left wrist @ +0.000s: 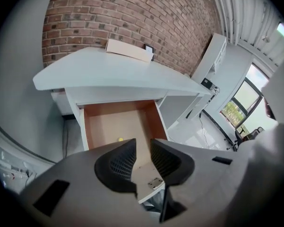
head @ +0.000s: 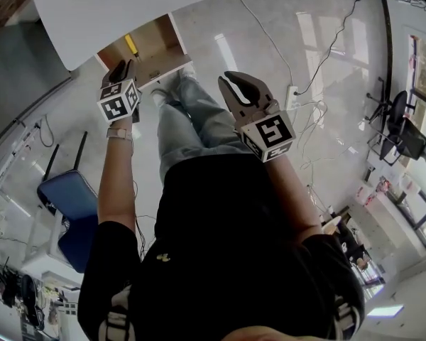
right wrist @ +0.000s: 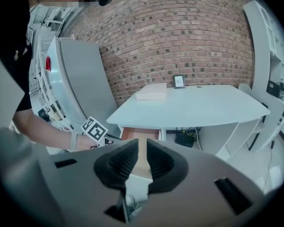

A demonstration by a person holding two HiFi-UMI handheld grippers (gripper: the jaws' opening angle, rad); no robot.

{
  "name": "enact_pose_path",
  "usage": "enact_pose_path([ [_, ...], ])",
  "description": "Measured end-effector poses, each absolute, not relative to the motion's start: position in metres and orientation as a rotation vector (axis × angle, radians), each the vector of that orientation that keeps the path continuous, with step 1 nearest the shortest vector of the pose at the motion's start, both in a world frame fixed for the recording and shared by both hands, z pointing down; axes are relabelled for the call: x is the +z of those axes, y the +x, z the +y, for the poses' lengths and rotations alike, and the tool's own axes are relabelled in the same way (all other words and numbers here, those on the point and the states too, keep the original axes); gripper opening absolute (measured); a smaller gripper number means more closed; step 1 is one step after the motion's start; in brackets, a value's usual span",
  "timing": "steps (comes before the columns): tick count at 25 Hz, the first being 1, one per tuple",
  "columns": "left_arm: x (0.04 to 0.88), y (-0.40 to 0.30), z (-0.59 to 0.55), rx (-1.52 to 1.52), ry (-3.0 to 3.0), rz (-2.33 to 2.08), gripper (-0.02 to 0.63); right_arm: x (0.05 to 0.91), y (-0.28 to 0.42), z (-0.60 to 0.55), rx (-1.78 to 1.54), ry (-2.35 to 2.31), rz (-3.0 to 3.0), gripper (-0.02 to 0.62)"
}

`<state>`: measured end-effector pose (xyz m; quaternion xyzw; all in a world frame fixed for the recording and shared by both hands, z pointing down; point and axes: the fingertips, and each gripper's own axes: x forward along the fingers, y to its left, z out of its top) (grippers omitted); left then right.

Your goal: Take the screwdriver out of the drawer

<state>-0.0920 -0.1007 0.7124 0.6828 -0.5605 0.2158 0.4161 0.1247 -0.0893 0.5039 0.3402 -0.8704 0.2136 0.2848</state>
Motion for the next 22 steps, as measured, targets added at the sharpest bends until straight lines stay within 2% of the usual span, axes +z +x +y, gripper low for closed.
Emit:
enact_pose_path([
  [22, 0.863, -0.110, -0.148, 0.752, 1.504, -1.459, 0.107, 0.562, 0.160, -0.075, 0.712, 0.924, -2.170, 0.057],
])
